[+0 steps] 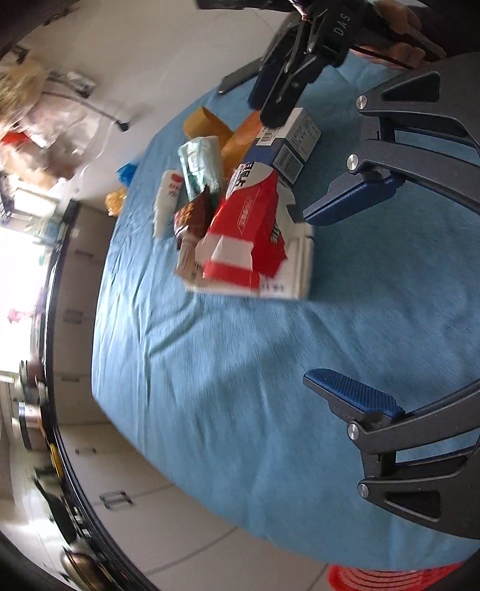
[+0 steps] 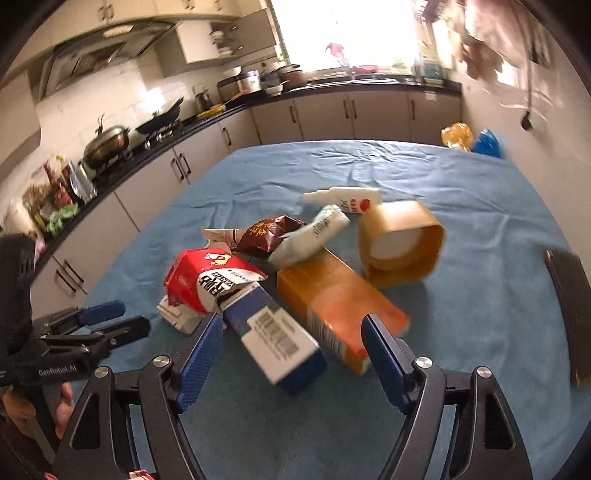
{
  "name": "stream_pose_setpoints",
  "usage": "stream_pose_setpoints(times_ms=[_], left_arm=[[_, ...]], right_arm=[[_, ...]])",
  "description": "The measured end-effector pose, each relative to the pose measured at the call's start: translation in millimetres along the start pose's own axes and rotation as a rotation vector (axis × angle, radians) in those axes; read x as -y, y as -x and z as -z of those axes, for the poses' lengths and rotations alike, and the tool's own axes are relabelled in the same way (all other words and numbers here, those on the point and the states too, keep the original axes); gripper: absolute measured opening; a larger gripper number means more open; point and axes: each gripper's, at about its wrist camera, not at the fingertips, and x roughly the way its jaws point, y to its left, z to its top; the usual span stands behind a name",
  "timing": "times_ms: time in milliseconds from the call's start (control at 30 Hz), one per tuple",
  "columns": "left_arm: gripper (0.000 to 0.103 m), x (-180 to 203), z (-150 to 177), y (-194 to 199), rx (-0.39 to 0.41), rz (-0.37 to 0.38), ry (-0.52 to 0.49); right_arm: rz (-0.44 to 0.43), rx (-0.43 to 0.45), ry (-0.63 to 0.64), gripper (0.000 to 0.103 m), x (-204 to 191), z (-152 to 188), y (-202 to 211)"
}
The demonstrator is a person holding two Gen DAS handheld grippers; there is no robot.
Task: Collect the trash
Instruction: 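Move both tools back to the table toward the cartons, then grasp the white-and-red carton with the left tool while the right tool grasps the white barcode box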
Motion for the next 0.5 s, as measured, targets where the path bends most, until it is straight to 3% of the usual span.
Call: stream_pose_setpoints(times_ms=[367,433,467,500], left_arm=[[0.079,22,-18,-34,-0.015,-0.012,-0.074],[0.069,25,-18,-34,-0.014,-0.017,-0.084],[0.049,26,-17,-33,-0.012,-0.026,-0.092],[0.050,25,-16,-32,-0.018,-0.036,-0.098]], right_arm=[[-0.002,-0.027,0.074,0.078,-8,4,-19],[0.017,-0.027,0.092,0.073,-11,5,-20],[0.028,-0.027,0.101,0.067,-12,5,-20],[0.046,-0.028,0.114,0.062,-14,6,-21]])
